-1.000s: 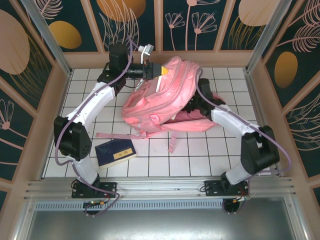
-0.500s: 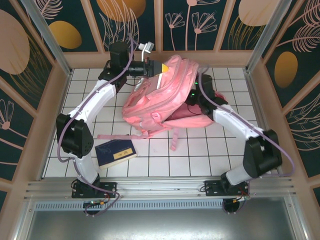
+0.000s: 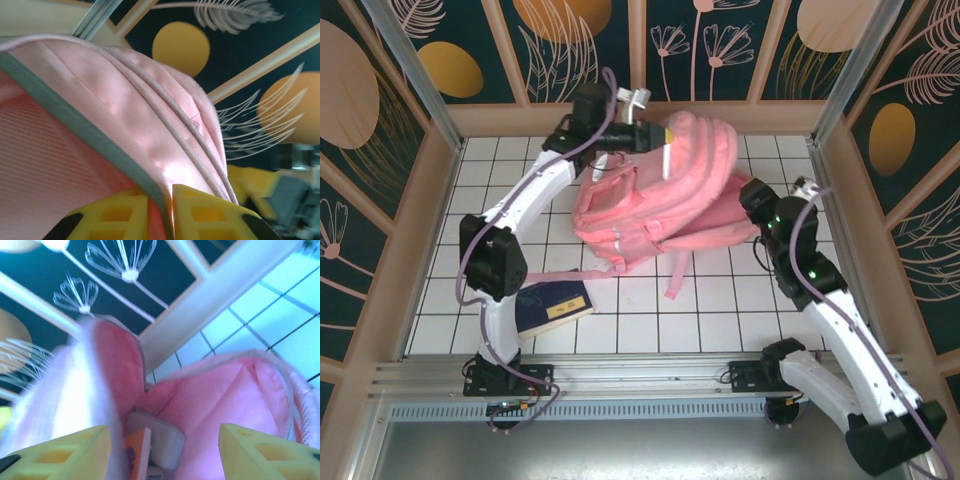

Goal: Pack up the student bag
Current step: Close the student bag at the center of the table, then rotate the book at the bottom-center of the table.

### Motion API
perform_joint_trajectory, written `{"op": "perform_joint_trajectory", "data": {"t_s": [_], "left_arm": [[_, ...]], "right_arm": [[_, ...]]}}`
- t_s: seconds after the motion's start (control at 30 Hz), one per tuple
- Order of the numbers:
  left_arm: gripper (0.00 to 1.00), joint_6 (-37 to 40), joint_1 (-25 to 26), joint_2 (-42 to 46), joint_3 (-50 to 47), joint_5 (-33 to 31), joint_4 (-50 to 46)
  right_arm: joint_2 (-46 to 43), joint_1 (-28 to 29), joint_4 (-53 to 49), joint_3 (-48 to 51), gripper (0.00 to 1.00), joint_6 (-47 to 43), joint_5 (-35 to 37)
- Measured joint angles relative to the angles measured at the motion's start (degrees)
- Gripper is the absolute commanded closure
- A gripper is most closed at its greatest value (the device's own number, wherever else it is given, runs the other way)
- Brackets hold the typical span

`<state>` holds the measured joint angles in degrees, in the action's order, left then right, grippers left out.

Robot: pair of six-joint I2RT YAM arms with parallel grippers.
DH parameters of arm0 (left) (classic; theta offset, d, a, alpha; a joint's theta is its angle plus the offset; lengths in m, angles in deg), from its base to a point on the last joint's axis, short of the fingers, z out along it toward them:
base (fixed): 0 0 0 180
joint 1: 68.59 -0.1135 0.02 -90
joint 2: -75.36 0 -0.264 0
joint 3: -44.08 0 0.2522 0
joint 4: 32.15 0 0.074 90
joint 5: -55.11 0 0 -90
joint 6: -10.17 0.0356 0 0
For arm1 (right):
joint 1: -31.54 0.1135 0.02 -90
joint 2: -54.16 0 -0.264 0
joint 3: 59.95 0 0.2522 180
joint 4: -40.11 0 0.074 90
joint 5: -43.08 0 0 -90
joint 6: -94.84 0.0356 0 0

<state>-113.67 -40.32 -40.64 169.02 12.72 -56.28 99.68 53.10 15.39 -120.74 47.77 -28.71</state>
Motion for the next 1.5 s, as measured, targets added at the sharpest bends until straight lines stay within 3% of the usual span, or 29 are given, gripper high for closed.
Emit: {"op": "perform_joint_trajectory", "data": {"t_s": [0.2, 0.33, 0.43, 0.53, 0.67, 0.73, 0.83, 0.97, 1.07, 1.23, 1.5], "left_arm": [[0.61, 2.78, 5.35, -4.79, -2.38, -3.82, -1.14], [0.56, 3.48, 5.86, -4.63, -3.93, -5.35, -1.55], [0.55, 5.27, 5.66, -0.76, -6.21, -11.02, -4.44], [0.51, 6.51, 5.49, 9.99, -14.51, -20.52, -5.55], [0.45, 5.38, 3.63, 32.72, -30.53, -31.21, -5.6], [0.45, 2.45, 0.79, 42.51, -39.36, -33.97, -4.39], [0.45, -3.04, -5.01, 49.81, -51.41, -37.83, -5.53], [0.43, -9.84, -10.23, 48.63, -66.58, -42.51, -10.21], [0.41, -13.33, -13.18, 47.95, -74.66, -43.78, -13.55], [0.4, -16.7, -19.56, 44.61, -78.9, -43.85, -10.73], [0.4, -17.51, -23.21, 40.04, -79.47, -43.98, -3.87]], "right_arm": [[-3.91, 0.74, 0.09, 0.57, 0.41, -3.06, 2.45], [-3.43, 1.22, 0.7, 1.55, 0.43, -6.64, -1.03], [-1.64, 2.95, 1.7, 1.51, 0.44, -9.7, -5.29], [1.95, 6.6, 2.08, 0.85, 0.45, -12.55, -8.68], [8.04, 13.44, 2.62, 0.33, 0.46, -16.15, -12.79], [11.69, 17.09, 3.06, -0.5, 0.46, -18.34, -16.02], [18.67, 22.49, 3.74, -3.02, 0.46, -21.38, -21.86], [28.79, 29.9, 3.65, -7.34, 0.5, -26.03, -28.74], [37.68, 35.91, 2.67, -11.52, 0.59, -30.32, -33.0], [51.6, 41.38, -0.52, -18.49, 0.71, -35.87, -38.93], [64.41, 44.11, -4.57, -27.47, 0.79, -40.79, -43.71]]}}
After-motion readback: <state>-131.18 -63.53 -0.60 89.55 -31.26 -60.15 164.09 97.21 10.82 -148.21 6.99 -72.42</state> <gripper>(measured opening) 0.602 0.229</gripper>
